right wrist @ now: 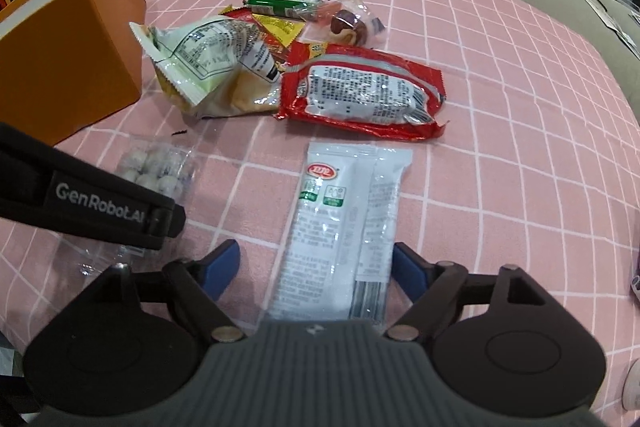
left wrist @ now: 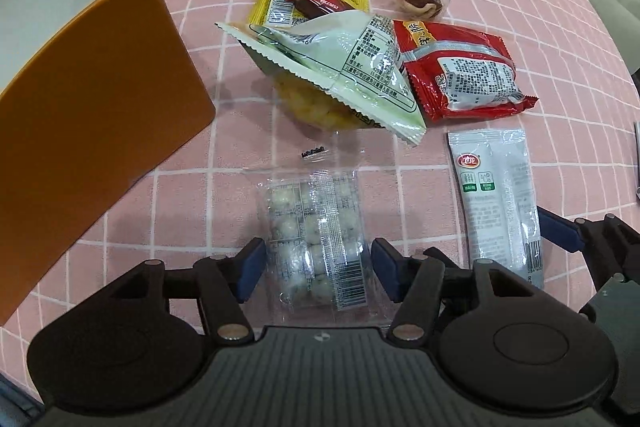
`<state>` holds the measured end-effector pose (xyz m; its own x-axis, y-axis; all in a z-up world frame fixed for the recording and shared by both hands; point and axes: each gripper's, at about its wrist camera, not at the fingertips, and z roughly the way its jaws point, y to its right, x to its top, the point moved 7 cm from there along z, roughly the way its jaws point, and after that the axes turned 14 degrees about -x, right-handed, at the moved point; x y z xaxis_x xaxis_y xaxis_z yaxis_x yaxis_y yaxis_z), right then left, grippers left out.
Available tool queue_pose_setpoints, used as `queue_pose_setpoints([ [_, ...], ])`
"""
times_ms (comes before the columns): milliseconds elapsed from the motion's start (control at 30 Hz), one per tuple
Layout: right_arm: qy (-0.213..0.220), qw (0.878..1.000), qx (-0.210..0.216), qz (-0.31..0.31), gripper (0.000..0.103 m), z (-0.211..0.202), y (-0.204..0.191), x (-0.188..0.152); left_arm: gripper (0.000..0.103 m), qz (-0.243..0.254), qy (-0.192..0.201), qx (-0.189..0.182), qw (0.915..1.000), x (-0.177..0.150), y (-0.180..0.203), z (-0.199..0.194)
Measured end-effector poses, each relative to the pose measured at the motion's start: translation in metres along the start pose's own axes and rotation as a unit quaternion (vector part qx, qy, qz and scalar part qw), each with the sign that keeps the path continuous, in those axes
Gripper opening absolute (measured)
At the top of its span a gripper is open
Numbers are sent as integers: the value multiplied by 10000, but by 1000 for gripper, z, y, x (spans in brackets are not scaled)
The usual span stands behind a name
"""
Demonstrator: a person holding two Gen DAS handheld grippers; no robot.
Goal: Organize snacks
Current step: 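Grasp the clear pack of white sweets with the left tool, then carry both packs into the orange box and open both tools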
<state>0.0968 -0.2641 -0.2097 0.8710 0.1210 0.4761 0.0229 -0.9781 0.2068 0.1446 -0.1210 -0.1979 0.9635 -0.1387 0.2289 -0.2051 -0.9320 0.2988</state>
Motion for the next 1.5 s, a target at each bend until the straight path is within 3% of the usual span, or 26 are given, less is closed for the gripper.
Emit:
queue_pose_setpoints([
  [167,29,10000,5,-12,79,-1,0,0,69,96,28,-2,9999,-1,0,0],
  [233,68,10000,21,-40,71,-3,1,0,66,144,38,-7,9999,-1,2,0],
  [300,100,9999,14,-47,57,-6,2,0,65,131,51,-29,9999,-2,2,0],
  [400,99,9999,2,-17,48,-8,4,0,63,156,67,-46,9998,-2,2,-1],
  [700,48,9999,-2,117,45,-18,4,-3,60,125,133,-42,9998,-12,-1,-10],
  [1000,193,9995,79,236,45,-50,1,-7,60,108,415,-132,9990,-28,-6,-46],
  [1500,1097,9930,360,264,45,-134,-16,20,60,176,1333,-156,9908,-34,-8,-133],
])
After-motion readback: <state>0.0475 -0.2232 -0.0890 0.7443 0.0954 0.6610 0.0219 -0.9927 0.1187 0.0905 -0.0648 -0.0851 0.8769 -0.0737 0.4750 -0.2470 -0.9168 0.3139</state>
